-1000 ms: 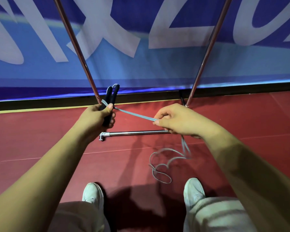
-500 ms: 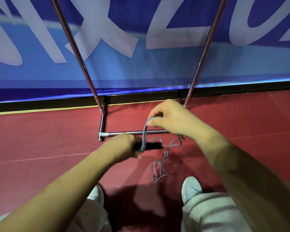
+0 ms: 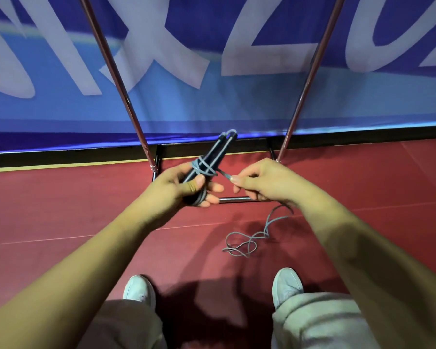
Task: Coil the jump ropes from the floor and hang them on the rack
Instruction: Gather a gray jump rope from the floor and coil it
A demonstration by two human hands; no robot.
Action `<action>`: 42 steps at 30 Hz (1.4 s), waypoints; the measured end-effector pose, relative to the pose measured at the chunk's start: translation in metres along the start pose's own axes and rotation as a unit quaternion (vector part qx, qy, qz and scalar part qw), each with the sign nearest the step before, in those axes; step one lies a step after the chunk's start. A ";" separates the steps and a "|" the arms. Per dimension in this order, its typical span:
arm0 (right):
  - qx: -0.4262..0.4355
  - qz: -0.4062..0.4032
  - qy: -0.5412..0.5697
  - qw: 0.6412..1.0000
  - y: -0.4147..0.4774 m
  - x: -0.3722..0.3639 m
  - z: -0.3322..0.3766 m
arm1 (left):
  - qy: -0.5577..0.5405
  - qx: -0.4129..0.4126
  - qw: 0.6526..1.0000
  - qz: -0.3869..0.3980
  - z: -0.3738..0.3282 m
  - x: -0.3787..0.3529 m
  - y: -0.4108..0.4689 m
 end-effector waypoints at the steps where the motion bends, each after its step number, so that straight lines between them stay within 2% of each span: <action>1: 0.002 0.012 -0.005 1.000 -0.001 -0.003 0.002 | -0.006 -0.001 1.000 -0.019 -0.002 0.005 0.000; 7: 0.033 0.002 -0.051 0.998 -0.004 -0.005 0.014 | -0.051 0.042 0.993 -0.094 0.004 0.033 0.002; 11: 0.065 -0.003 -0.090 0.994 -0.010 -0.005 0.030 | -0.049 0.039 0.989 -0.136 0.002 0.044 0.003; 18: 0.079 0.010 -0.129 0.988 -0.019 -0.007 0.040 | -0.010 0.005 0.990 -0.142 -0.002 0.040 0.002; 25: 0.067 0.014 -0.122 0.990 -0.020 -0.001 0.031 | 0.008 0.045 0.991 -0.126 0.003 0.037 0.005; 38: 0.051 0.023 -0.140 0.989 -0.018 -0.004 0.022 | 0.067 0.066 0.976 -0.197 0.004 0.046 0.001; 40: 0.032 0.028 -0.153 0.987 -0.016 -0.002 0.013 | 0.113 0.044 0.969 -0.217 0.000 0.055 0.001; 42: 0.037 0.047 -0.134 0.989 -0.016 -0.008 0.017 | 0.264 0.013 0.941 -0.212 -0.006 0.061 0.002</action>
Point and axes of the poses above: each hand's wrist, its own y-axis towards the middle knuckle, its own x-axis out of the back of the hand, z = x × y, the point moved 9 cm from there along y, towards the middle knuckle, and after that the axes turned 2 degrees about -y, right-handed, at the moved point
